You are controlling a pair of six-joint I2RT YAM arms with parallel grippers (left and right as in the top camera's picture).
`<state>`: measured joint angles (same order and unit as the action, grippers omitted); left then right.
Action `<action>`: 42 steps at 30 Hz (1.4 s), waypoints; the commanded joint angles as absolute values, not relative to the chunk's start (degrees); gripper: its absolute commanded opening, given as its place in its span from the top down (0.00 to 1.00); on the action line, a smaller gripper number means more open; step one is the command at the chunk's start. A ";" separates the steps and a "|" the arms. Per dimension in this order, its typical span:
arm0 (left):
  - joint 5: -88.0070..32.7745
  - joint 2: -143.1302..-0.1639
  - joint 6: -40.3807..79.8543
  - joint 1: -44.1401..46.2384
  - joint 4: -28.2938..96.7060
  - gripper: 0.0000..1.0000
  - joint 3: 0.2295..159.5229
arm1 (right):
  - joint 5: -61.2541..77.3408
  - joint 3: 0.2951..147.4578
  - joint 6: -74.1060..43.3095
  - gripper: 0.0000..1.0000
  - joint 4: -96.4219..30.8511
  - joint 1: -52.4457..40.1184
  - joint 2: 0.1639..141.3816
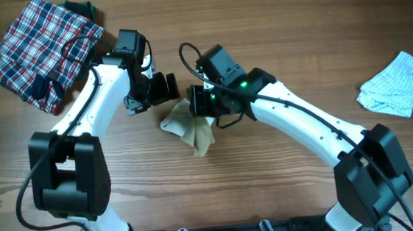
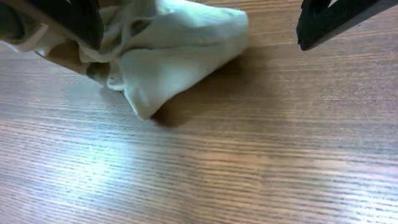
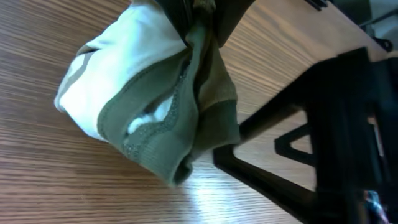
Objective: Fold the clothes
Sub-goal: 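Lift the beige sleeve with the right gripper and fold it leftward, then release the shirt with the right gripper and raise it away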
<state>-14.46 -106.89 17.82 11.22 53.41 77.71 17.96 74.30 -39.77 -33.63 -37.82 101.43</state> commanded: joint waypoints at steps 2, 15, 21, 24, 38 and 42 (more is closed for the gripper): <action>-13.47 -106.21 16.69 11.05 53.56 0.00 77.38 | 17.39 75.53 -43.55 0.84 -31.77 -38.30 105.25; -9.32 -106.21 18.24 7.49 51.51 0.00 77.38 | 14.02 75.72 -43.62 0.78 -29.04 -38.52 107.31; -13.10 -106.10 11.79 7.53 52.12 0.00 77.41 | -1.34 86.70 -37.23 0.20 -50.00 -32.99 103.81; -15.92 -105.23 8.93 8.45 53.19 0.00 77.41 | -5.17 90.83 -36.21 0.03 -54.96 -28.27 103.59; -18.59 -100.29 28.73 28.84 57.82 0.00 73.89 | -1.61 92.60 -28.47 0.01 -56.42 -8.93 103.66; -14.00 -100.29 37.91 32.53 58.92 0.00 71.09 | -3.25 92.60 -27.81 0.00 -56.40 -8.91 103.66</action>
